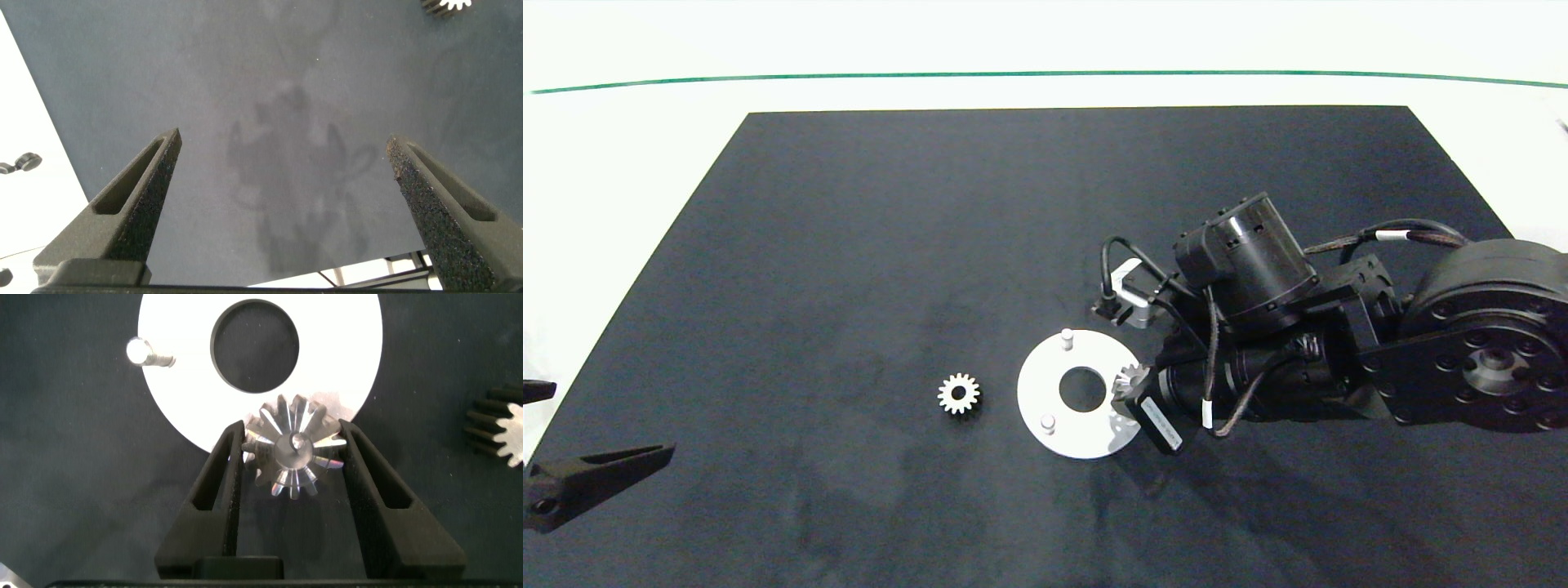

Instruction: Install three planetary gears onto the carrier pins

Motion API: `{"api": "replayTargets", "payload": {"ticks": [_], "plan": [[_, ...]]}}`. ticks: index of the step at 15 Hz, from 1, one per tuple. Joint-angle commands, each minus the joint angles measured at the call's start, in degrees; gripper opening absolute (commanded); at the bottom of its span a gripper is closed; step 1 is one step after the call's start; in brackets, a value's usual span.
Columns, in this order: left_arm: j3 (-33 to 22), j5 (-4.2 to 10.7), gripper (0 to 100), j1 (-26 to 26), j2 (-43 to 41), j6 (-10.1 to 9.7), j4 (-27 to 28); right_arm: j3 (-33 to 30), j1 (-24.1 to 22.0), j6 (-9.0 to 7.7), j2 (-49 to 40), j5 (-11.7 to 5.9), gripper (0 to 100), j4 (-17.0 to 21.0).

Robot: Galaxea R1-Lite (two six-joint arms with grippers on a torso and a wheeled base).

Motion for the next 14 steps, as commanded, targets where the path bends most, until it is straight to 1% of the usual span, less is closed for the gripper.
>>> {"api": "replayTargets", "payload": {"ticks": [1,14], "plan": [[-0.1,0.12,100,-0.1,0.0,0.06,0.2,-0.4,-0.2,-0.08,0.5,-0.09,25,0.2],[0.0,0.12,100,-0.1,-0.1,0.06,0.2,0.3,-0.3,-0.26,-0.7,-0.26,25,0.4]]}}
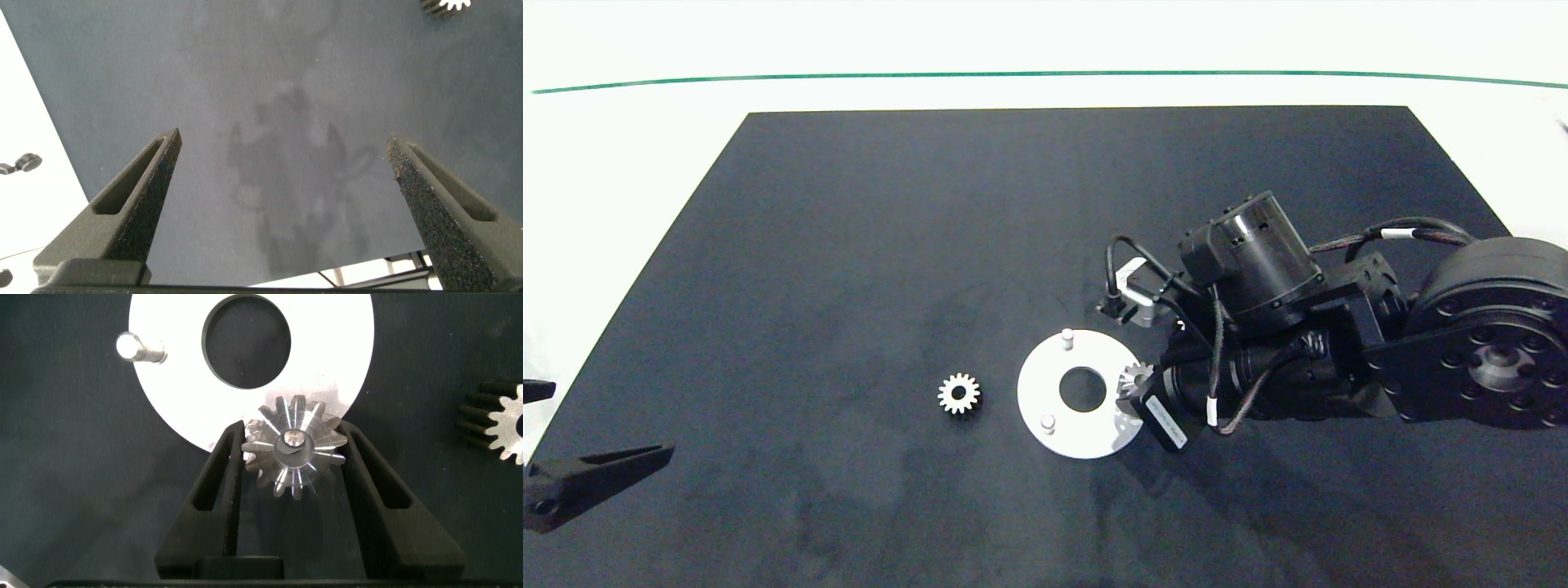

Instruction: Install three planetary gears onto the carrier pins

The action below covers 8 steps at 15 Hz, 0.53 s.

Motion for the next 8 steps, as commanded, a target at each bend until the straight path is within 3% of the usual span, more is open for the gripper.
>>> {"api": "replayTargets", "payload": {"ticks": [1,4,8], "plan": [[0.0,0.04,100,0.0,-0.1,0.06,0.2,0.1,0.0,-0.09,-0.1,-0.02,25,0.0],[0.0,0.04,100,0.0,-0.1,0.06,0.2,0.1,0.1,-0.17,0.2,-1.60,25,0.0],[0.0,0.04,100,0.0,-0.5,0.06,0.2,0.1,0.1,-0.17,0.2,-1.60,25,0.0]]}}
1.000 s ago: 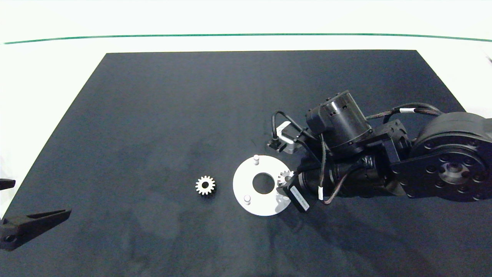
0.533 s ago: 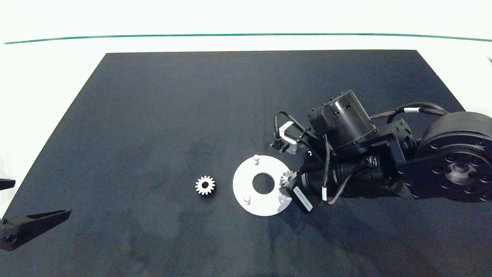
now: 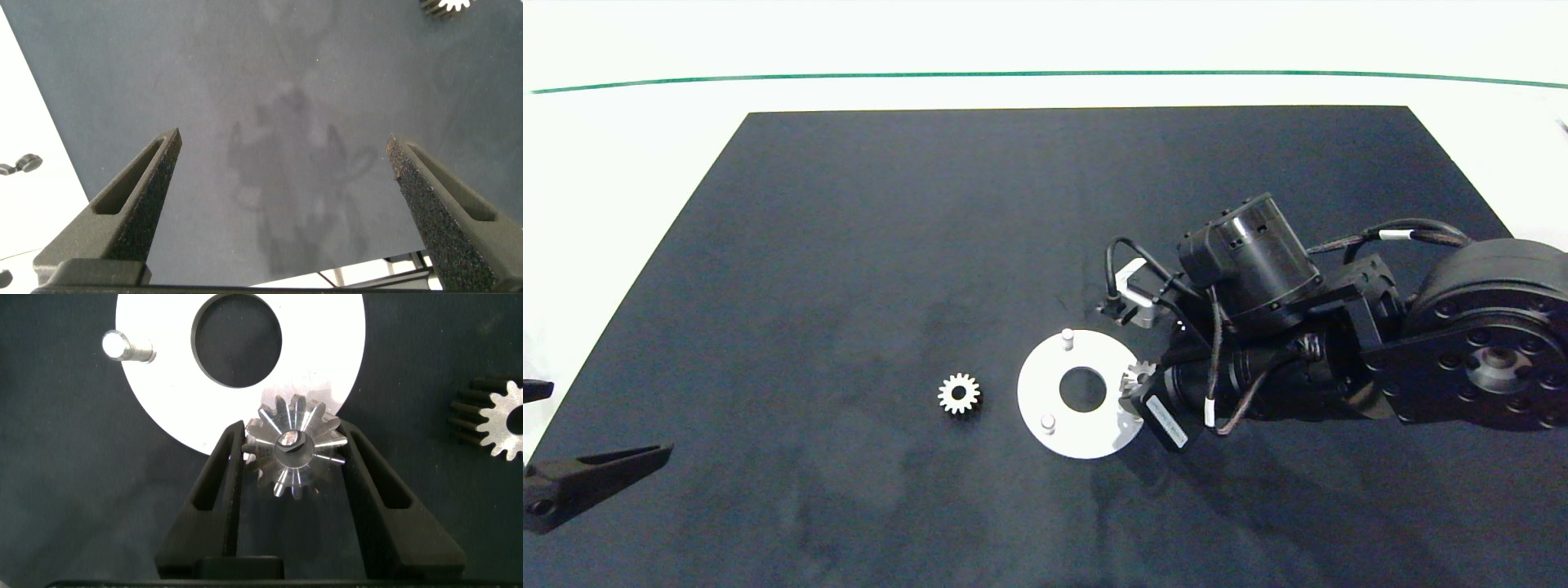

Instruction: Install three planetary gears onto the carrier pins

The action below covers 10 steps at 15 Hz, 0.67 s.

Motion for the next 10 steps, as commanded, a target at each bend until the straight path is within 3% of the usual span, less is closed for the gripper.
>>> {"api": "replayTargets", "payload": {"ticks": [1,10], "plan": [[0.0,-0.04,100,0.0,-0.2,0.06,0.3,0.0,0.1,-0.03,0.2,-0.10,25,0.1],[0.0,0.04,100,0.0,-0.6,0.15,0.3,0.0,0.6,-0.12,0.3,-0.36,25,0.0]]}}
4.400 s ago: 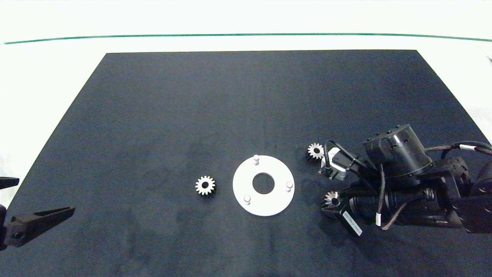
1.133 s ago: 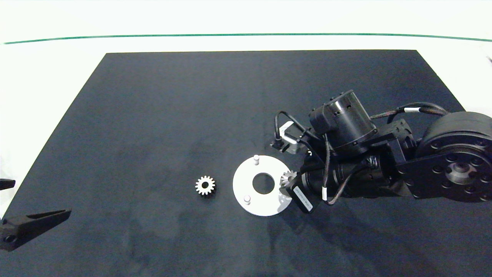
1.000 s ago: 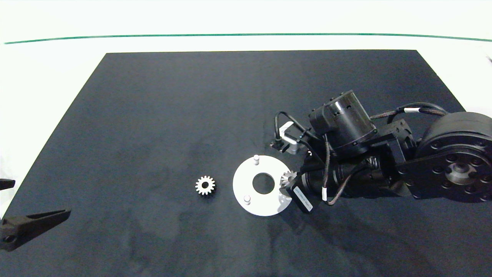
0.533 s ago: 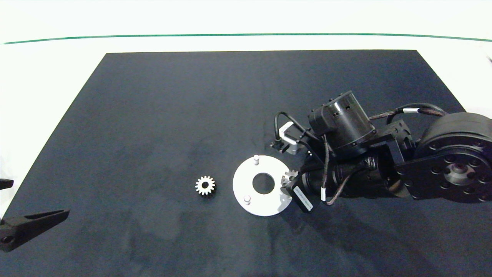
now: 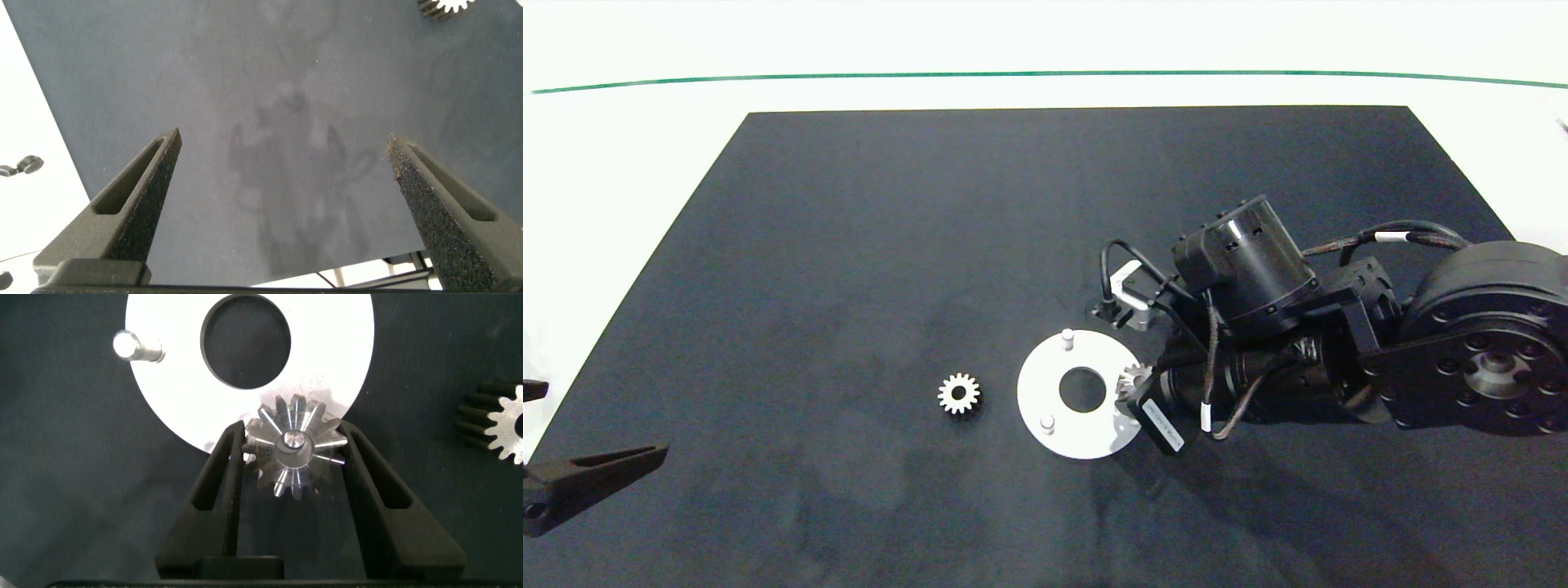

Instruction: Install three planetary gears onto the carrier pins

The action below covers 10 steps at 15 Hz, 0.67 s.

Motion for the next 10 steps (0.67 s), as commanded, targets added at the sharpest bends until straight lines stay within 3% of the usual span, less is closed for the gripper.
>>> {"api": "replayTargets", "payload": {"ticks": [1,10], "plan": [[-0.1,0.02,100,0.0,-0.2,0.09,0.2,0.1,-0.1,-0.04,0.3,-0.84,25,0.1],[-0.1,0.02,100,0.0,-0.2,0.09,0.2,0.5,0.0,-0.22,0.4,-1.37,25,0.1]]}}
